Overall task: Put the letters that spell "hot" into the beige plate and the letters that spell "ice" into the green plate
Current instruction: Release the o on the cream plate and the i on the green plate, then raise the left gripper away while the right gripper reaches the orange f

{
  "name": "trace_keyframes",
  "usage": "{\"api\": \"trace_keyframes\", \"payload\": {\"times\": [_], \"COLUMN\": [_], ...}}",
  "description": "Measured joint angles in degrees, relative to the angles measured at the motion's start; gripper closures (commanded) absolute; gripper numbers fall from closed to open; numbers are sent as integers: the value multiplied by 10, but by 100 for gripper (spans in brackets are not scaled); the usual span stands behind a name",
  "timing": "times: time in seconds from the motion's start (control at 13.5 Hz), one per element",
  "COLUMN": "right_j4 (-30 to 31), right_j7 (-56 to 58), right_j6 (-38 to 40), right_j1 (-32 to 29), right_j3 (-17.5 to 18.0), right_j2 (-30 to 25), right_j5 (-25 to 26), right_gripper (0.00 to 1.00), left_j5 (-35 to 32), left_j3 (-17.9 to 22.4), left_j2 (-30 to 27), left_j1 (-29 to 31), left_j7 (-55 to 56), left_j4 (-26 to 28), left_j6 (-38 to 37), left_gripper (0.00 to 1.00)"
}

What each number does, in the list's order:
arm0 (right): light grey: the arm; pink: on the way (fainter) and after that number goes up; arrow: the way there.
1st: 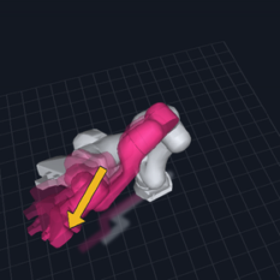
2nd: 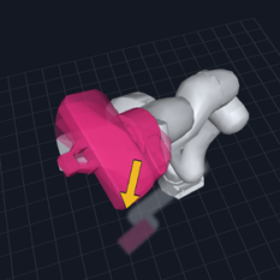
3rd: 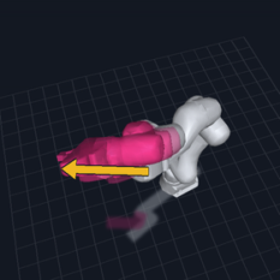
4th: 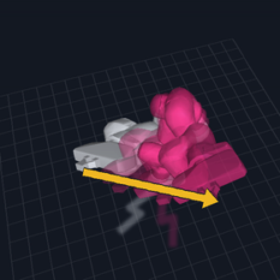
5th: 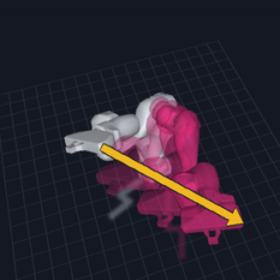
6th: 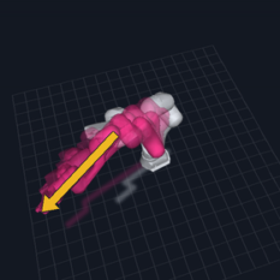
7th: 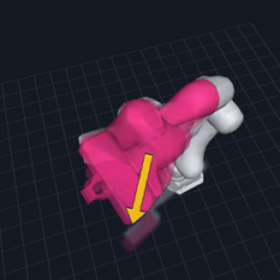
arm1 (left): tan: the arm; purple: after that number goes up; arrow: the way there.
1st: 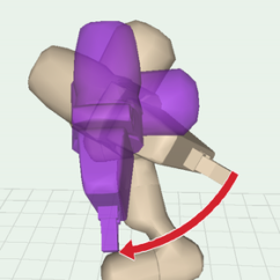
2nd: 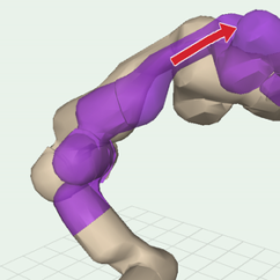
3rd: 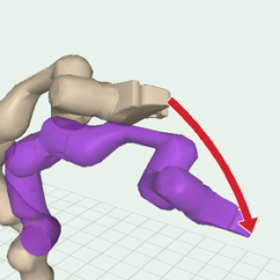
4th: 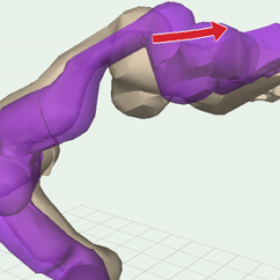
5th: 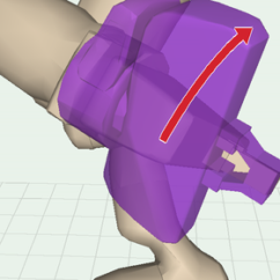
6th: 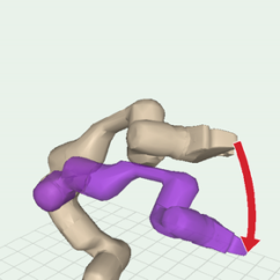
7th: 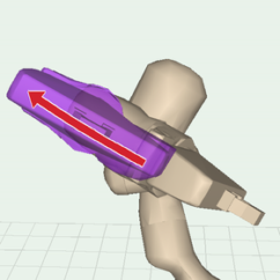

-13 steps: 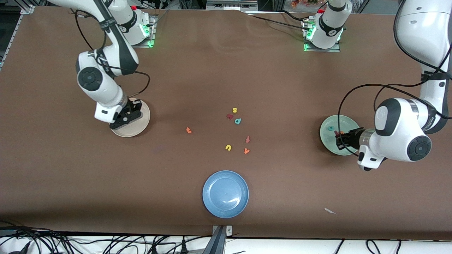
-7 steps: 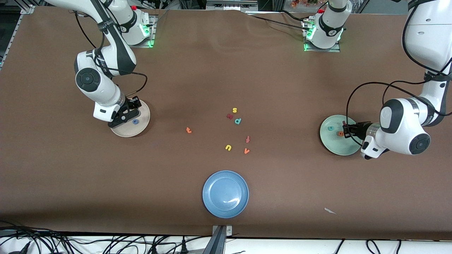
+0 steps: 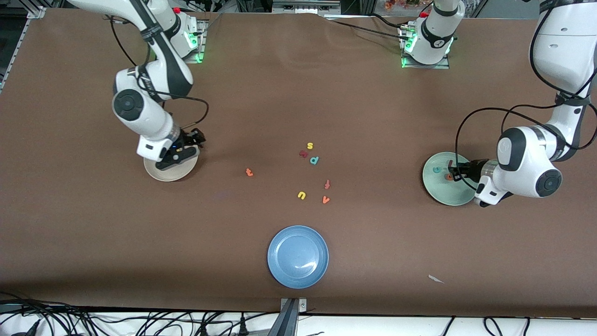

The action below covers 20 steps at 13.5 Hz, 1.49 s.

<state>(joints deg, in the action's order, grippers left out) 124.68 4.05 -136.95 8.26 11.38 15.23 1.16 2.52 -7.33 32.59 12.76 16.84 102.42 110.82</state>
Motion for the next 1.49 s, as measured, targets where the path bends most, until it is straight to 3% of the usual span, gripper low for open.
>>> {"api": "trace_keyframes", "payload": {"times": [0.22, 0.45, 0.74, 1.12, 1.49], "right_j4": [-65, -130, -149, -158, -158], "right_j7": [-73, -118, -170, -175, -175], "right_j6": [-4, -11, -87, -97, -97], "right_j1": [59, 102, 122, 128, 130], "right_j3": [2, 2, 2, 2, 1], "right_j2": [55, 116, 183, 197, 198], "right_j5": [0, 8, 78, 88, 101], "right_gripper": [12, 12, 15, 27, 27], "left_j5": [0, 0, 0, 0, 0], "left_j3": [-2, -3, -5, -6, -6], "left_j2": [-57, -103, -118, -119, -122], "left_j1": [0, 1, 1, 1, -5], "left_j7": [0, 0, -19, -75, -102], "left_j4": [-32, -100, -199, -261, -276], "left_j6": [-49, -112, -203, -223, -226], "left_gripper": [0, 0, 0, 0, 2]}}
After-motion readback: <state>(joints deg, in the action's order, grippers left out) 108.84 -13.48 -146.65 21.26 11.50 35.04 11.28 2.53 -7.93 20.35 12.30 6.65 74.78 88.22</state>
